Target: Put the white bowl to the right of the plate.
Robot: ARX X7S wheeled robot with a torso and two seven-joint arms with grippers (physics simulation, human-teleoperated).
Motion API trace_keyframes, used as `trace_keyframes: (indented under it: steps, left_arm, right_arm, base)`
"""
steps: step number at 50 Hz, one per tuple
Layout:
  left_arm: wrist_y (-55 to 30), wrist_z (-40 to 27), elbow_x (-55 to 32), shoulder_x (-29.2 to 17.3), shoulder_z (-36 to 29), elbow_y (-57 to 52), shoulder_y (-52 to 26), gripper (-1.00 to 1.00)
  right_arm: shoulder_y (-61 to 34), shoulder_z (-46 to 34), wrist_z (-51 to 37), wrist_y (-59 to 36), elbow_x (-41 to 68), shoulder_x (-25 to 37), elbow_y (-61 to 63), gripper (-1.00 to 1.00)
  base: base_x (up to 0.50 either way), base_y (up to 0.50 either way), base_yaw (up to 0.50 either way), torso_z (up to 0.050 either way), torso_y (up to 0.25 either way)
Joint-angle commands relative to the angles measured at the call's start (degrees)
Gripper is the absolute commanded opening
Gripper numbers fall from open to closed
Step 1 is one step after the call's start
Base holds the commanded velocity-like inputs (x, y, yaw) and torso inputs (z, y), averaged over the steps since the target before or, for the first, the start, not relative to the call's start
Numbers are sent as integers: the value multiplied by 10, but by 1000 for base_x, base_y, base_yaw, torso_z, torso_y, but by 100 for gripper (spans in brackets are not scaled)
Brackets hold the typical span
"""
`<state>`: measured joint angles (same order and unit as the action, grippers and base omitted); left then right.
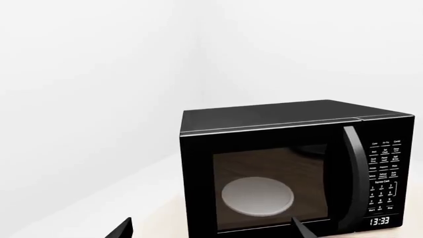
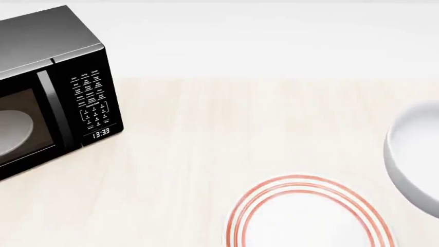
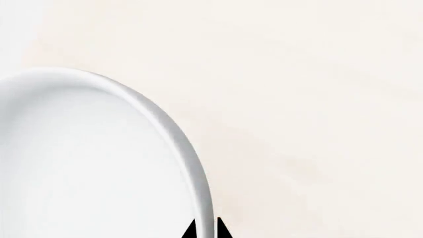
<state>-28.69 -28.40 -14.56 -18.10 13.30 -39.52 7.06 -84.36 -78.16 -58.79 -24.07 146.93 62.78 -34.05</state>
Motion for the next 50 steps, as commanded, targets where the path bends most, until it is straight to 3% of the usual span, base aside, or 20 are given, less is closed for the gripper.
trace_keyframes:
  steps: [1, 50]
  left_arm:
    - [0, -3, 0, -1, -2, 1, 0, 100]
    - [0, -14, 6, -8, -24, 3, -2, 100]
  right_arm:
    - [20, 14, 14, 18, 11, 34, 14, -100]
    - [106, 18, 79, 44, 69, 119, 33, -100]
  base:
    - [0, 0, 0, 0, 0]
    - [0, 0, 0, 0, 0]
